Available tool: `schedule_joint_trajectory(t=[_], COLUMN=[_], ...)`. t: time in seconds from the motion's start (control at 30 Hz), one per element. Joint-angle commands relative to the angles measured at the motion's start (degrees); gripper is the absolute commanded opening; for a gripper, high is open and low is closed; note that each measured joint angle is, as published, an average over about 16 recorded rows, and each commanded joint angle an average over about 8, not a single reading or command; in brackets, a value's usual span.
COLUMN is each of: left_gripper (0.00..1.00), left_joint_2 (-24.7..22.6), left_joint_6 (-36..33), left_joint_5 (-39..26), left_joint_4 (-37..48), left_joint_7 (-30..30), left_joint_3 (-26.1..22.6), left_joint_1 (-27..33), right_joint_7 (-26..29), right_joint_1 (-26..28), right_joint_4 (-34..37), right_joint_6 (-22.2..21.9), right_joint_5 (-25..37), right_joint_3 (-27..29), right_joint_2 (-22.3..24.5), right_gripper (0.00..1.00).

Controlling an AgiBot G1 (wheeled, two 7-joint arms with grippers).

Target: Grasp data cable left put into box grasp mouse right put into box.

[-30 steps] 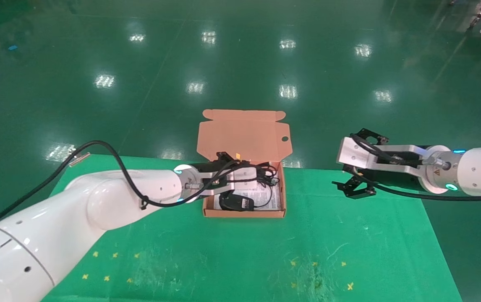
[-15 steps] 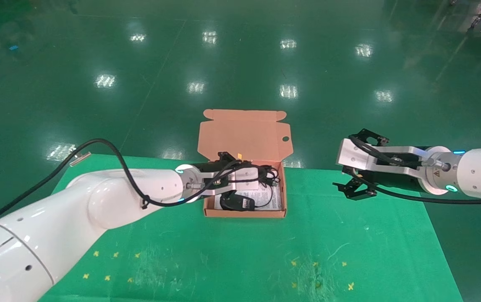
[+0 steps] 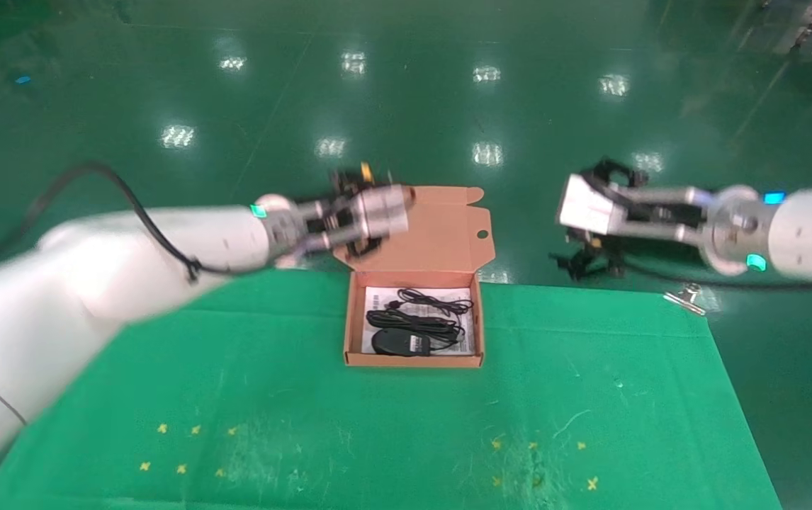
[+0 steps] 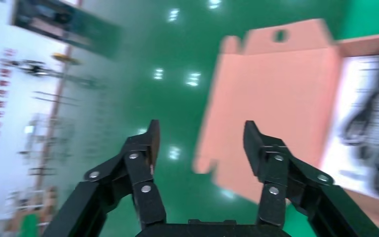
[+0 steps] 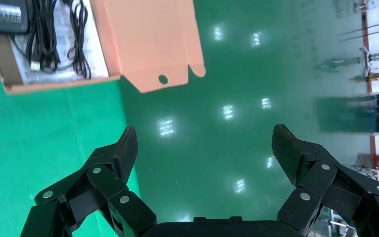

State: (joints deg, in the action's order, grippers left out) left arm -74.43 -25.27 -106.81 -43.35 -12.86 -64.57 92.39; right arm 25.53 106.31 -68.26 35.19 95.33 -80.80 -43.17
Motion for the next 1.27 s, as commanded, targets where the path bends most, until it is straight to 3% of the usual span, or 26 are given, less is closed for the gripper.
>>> schedule_joint_trajectory(t=[0.03, 0.27, 1.27], left_gripper=[1.0, 1.0, 1.0], left_joint_2=[0.4, 2.2, 21.6], left_joint_6=[0.8, -0.9, -31.9], left_joint_5=[-0.9, 1.0, 34.3], left_joint_4=[-0.3, -1.3, -16.4], left_joint_7=[-1.2, -1.7, 0.3], left_joint_3=[0.5, 2.9, 26.7], left_joint_1=[1.7, 2.1, -15.1], right_joint_7=[-0.5, -1.3, -8.2], right_joint_1=[1.4, 1.8, -22.2], right_joint_4=[0.3, 0.6, -2.4], right_joint_6=[0.1, 3.1, 27.5], right_joint_5=[0.3, -0.7, -27.8], right_joint_3=[0.4, 2.8, 34.7], right_joint_2=[-0.5, -0.7, 3.9], right_gripper=[1.0, 1.0, 1.0])
